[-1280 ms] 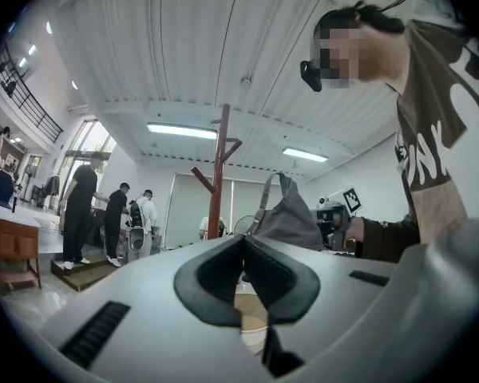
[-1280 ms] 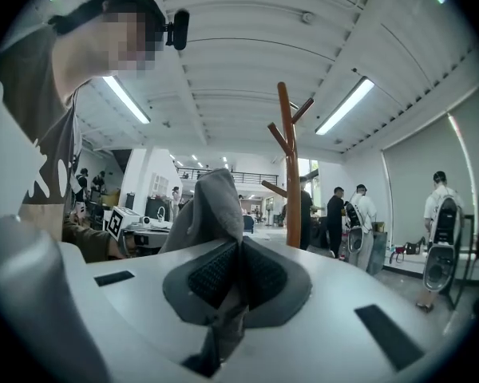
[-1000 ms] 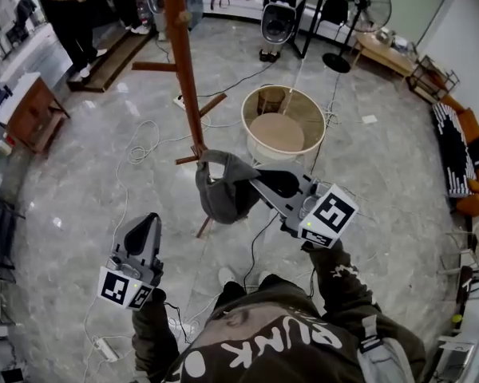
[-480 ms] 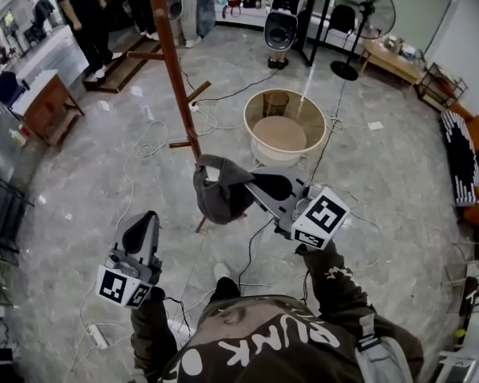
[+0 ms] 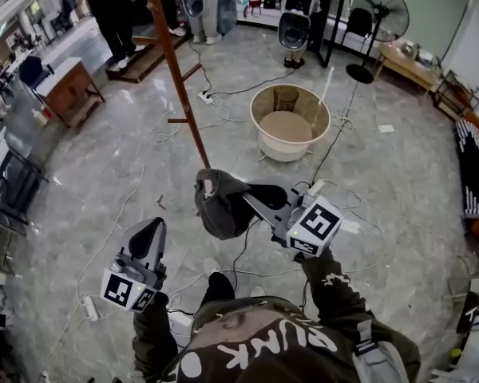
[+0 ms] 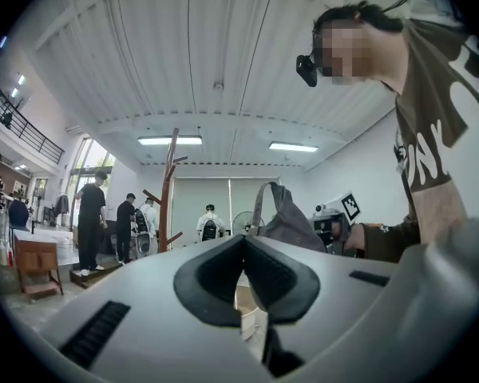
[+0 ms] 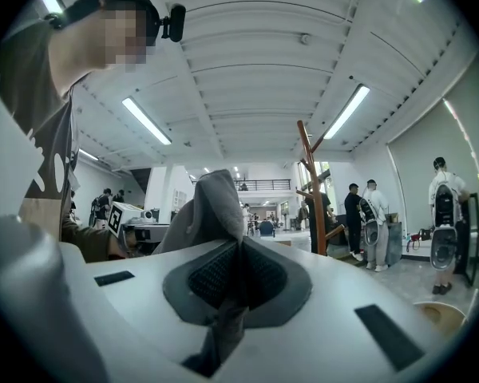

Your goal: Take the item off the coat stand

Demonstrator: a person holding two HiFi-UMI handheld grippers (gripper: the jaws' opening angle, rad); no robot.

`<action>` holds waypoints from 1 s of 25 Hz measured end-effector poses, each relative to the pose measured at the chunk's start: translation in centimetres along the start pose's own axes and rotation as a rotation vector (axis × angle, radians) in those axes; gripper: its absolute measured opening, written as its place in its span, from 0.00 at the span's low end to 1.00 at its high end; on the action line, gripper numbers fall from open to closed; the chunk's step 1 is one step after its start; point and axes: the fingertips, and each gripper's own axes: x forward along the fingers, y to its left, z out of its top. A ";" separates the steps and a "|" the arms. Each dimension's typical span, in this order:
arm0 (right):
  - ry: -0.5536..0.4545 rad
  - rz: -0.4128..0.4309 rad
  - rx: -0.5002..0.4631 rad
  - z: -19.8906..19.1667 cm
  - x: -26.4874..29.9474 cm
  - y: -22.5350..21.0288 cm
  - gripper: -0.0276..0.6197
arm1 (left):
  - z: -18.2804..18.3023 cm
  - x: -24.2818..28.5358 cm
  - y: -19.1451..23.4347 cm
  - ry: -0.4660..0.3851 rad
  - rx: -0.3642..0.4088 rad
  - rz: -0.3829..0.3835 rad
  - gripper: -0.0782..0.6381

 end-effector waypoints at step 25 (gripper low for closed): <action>-0.003 -0.055 -0.062 1.7 -1.1 6.0 0.06 | 4.1 -4.7 -2.2 -0.067 0.039 -0.048 0.12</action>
